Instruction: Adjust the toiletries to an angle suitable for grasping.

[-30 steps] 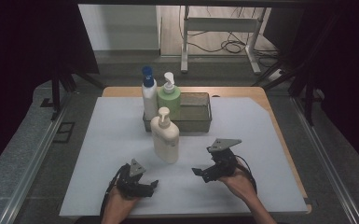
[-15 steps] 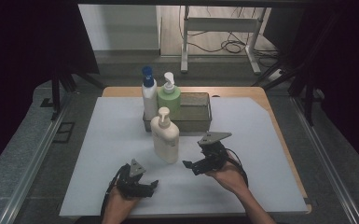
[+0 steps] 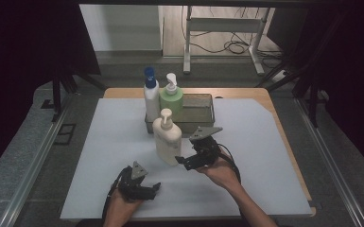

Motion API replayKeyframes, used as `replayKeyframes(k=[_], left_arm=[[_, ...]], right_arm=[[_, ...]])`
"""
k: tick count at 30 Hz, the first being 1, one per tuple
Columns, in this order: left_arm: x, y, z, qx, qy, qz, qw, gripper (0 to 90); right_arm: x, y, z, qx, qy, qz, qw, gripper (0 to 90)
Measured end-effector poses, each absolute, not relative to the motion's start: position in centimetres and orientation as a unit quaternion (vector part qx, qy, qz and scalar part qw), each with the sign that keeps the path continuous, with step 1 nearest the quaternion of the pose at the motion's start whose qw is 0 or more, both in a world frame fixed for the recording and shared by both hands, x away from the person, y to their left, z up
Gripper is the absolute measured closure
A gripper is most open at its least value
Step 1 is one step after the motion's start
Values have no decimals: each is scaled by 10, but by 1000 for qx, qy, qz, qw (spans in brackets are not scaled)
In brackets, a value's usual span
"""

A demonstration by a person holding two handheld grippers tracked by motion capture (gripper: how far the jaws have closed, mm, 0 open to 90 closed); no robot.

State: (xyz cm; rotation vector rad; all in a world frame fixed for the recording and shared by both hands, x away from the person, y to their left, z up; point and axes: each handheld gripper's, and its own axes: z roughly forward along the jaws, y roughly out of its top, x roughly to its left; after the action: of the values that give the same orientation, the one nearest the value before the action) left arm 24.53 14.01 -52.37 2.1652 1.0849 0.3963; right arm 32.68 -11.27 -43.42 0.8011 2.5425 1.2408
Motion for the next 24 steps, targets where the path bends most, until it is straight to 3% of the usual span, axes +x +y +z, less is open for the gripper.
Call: replayKeyframes(k=[24], left_arm=[[245, 140, -524, 832, 414, 153, 336, 120]], right_arm=[[349, -62, -435, 275, 864, 402, 128, 167]])
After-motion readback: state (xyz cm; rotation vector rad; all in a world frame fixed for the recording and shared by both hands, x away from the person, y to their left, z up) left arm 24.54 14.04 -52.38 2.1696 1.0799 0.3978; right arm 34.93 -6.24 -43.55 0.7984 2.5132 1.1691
